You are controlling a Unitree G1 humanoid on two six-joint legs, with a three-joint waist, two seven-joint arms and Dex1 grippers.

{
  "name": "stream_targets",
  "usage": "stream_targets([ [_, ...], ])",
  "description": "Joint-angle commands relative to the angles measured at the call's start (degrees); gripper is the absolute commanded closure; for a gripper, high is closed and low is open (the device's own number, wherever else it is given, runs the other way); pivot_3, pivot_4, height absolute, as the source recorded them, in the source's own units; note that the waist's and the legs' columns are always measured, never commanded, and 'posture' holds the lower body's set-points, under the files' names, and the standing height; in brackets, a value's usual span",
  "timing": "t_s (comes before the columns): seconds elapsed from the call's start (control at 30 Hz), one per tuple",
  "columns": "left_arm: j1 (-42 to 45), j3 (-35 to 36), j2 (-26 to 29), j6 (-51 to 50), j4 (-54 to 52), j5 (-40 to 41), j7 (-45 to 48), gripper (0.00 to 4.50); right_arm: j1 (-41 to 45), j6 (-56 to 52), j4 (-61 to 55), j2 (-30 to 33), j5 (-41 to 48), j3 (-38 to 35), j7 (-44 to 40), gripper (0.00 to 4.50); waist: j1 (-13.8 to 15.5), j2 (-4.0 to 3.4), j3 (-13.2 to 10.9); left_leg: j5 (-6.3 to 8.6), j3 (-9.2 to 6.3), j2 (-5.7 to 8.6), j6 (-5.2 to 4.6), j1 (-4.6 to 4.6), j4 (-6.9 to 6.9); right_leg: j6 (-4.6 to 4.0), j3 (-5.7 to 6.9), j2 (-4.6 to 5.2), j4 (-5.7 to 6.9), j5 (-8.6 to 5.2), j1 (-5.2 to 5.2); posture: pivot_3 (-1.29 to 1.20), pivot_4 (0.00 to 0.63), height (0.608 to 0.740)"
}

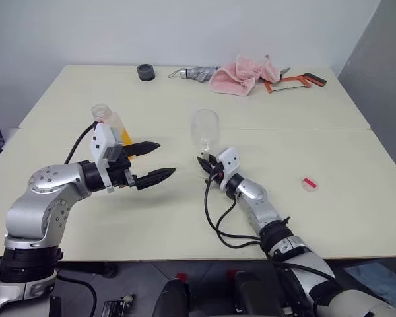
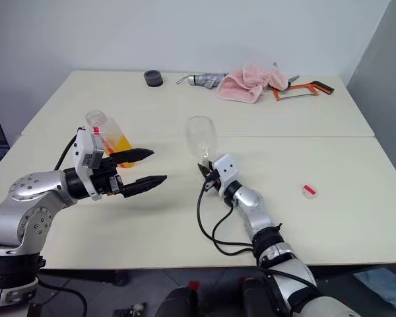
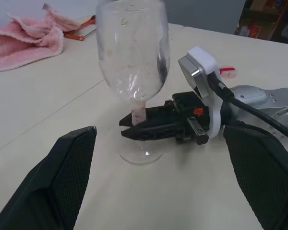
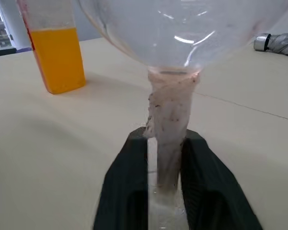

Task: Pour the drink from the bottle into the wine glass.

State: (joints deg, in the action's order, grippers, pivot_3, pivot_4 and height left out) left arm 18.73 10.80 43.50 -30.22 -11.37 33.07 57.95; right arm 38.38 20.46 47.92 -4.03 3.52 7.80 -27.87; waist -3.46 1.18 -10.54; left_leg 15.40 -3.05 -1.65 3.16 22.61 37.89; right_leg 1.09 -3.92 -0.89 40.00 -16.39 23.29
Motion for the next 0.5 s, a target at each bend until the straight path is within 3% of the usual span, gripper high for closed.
stream_targets([
  [0.03, 1.33, 1.0, 0.76, 0.06, -1.94, 0.9, -0.42, 0.0, -0.36, 0.12, -1.91, -0.59, 0.56, -0.71, -0.46, 2.3, 0.0, 0.0, 0.0, 0.0, 0.0, 0.0, 0.0, 0.0, 0.0, 0.0, 0.0, 0.0, 0.0, 0.0, 0.0, 0.0, 0.15, 0.74],
  [0.13, 1.52, 0.91, 0.78, 0.04, -1.8, 0.74, -0.33, 0.0, -0.58, -0.02, -2.36, -0.58, 0.48, -0.79, -0.31, 1.19, 0.0, 0.0, 0.0, 0.0, 0.0, 0.0, 0.0, 0.0, 0.0, 0.0, 0.0, 0.0, 0.0, 0.0, 0.0, 0.0, 0.15, 0.74],
  [0.27, 1.74, 0.69, 0.67, 0.13, -1.6, 0.54, -0.31, 0.0, -0.65, -0.34, -2.83, -0.42, 0.63, -1.08, -0.09, 0.03, 0.0, 0.0, 0.0, 0.0, 0.01, 0.01, 0.0, 0.0, 0.0, 0.0, 0.0, -0.01, 0.0, 0.0, 0.0, 0.0, 0.15, 0.74],
  [0.5, 1.75, 0.78, 0.19, 0.28, -1.85, 0.61, -0.74, 0.0, -1.6, -1.07, -4.21, 0.45, 0.67, -1.45, -0.37, 0.03, 0.01, 0.0, 0.0, 0.0, 0.0, 0.01, 0.0, 0.0, 0.0, 0.0, 0.0, -0.02, 0.0, 0.0, 0.0, 0.0, 0.15, 0.74],
])
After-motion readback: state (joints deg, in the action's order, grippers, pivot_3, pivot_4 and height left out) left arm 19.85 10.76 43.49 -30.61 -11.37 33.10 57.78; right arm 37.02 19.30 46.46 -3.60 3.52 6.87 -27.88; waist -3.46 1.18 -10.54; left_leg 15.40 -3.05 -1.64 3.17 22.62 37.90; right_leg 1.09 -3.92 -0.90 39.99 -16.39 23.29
